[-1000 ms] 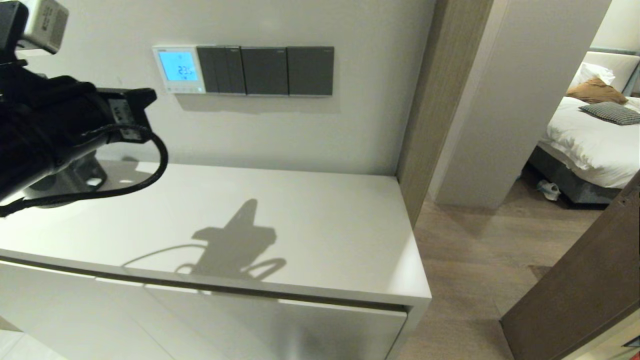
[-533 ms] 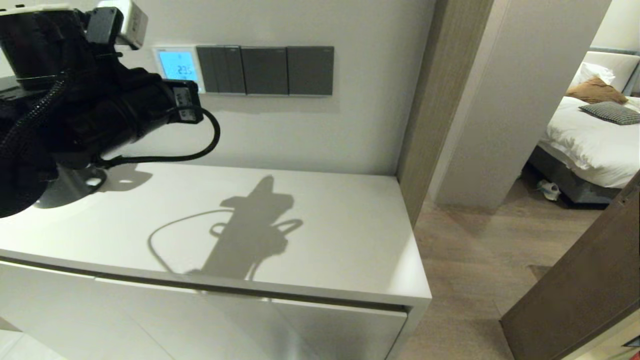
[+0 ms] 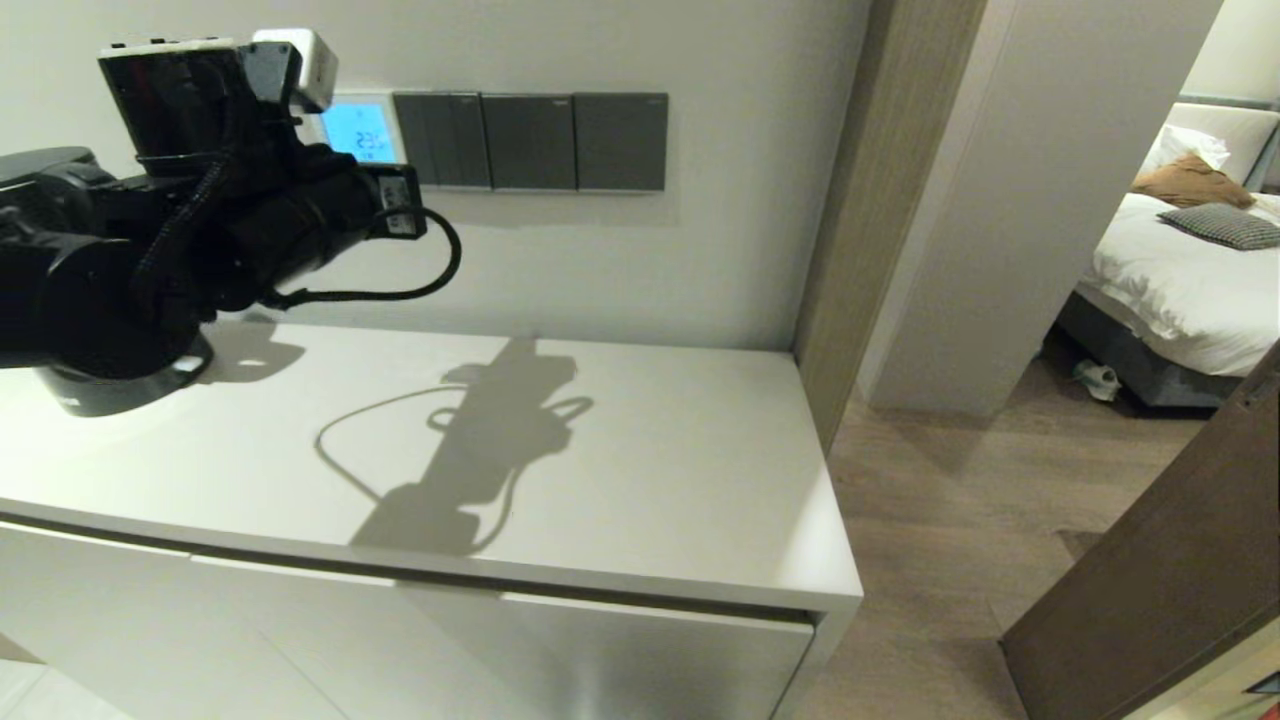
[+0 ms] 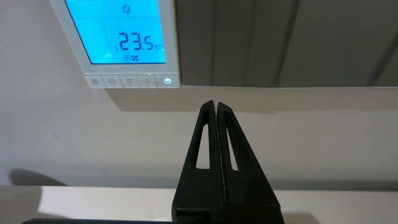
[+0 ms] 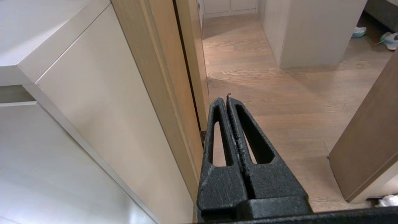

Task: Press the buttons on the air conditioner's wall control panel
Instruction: Turn off the central air conditioner

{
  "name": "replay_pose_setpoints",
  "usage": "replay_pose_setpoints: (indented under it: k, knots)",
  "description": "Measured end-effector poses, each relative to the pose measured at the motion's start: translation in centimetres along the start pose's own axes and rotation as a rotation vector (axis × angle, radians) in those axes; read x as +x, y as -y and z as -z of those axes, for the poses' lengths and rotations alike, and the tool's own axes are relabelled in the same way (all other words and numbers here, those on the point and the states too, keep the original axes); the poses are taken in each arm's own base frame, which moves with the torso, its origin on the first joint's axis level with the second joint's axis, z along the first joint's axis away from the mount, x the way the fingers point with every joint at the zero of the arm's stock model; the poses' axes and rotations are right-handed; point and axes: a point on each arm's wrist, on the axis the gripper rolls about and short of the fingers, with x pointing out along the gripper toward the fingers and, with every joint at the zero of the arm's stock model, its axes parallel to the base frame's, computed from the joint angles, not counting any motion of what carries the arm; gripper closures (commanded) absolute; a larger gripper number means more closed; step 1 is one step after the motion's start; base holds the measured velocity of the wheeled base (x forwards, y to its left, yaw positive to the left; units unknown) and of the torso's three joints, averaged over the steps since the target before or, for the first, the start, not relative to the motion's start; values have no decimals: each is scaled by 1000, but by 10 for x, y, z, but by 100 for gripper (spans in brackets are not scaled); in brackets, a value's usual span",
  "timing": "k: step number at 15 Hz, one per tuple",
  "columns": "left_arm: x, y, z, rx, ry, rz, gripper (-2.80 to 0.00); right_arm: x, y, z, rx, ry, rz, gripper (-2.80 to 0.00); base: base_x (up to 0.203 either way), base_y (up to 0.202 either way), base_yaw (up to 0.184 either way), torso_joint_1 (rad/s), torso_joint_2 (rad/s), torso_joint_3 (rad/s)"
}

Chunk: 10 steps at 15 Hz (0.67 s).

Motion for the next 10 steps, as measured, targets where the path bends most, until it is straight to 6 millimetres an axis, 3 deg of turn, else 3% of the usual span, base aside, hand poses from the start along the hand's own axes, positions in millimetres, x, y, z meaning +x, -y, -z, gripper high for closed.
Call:
replay_pose_setpoints:
  k: [10]
  knots:
    - [23, -17, 9, -35, -9, 32, 0, 0, 0, 0, 0, 0, 0, 0, 0, 0, 0, 0, 0, 0]
